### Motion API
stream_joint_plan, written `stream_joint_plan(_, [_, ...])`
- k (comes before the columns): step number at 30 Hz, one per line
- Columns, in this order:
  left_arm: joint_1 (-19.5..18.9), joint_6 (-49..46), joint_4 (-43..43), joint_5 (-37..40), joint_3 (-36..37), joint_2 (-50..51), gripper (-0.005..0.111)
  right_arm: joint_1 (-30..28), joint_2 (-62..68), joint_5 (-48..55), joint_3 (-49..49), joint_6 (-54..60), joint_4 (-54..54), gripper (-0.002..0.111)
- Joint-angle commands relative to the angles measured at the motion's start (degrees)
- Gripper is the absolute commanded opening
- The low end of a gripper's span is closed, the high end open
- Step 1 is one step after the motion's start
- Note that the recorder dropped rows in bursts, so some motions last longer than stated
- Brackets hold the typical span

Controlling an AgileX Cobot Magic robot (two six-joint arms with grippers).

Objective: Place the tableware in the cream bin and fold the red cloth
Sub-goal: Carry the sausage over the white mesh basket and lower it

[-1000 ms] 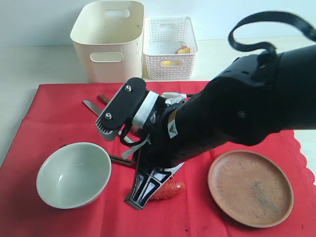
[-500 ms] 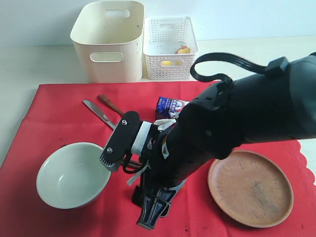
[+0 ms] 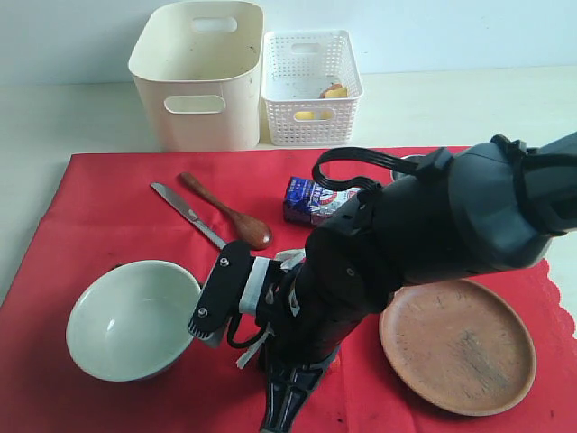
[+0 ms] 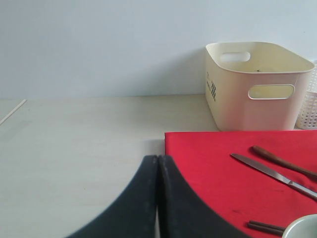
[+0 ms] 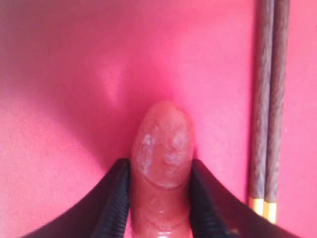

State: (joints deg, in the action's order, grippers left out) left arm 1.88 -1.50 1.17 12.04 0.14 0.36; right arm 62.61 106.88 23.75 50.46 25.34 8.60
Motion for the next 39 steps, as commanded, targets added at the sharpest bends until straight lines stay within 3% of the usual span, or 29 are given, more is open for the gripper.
stream_joint_plan(1, [-0.14,0.21,0.08,-0.07,-0.14,-0.36,0.000,-0.01,0.37,-1.03,-0.26,0.61,-0.85,0.012])
stream_joint_plan(5, [-0.14,0.21,0.08,-0.07,-0.14,-0.36,0.000,-0.01,0.37,-0.93,-0.26,0.61,0.14,0.000])
stream_joint_plan(19, [-0.14,0.21,0.08,-0.07,-0.14,-0.36,0.000,-0.01,-6.78,0.06,-0.26,0.16,0.42,0.000])
stream_joint_plan(26, [-0.14,0.21,0.08,-0.07,-0.14,-0.36,0.000,-0.16,-12.53,-6.31,-0.26,0.16,0.20,0.000])
stream_joint_plan(32, [-0.14,0.21,0.08,-0.07,-0.14,-0.36,0.000,-2.79,-13.39,-7.86,1.17,0.16,0.20,0.000])
stream_joint_plan(39, [-0.14,0.21,0.08,-0.07,-0.14,-0.36,0.000,-10.23,-12.76,-9.02,5.73,0.16,0.32,0.000])
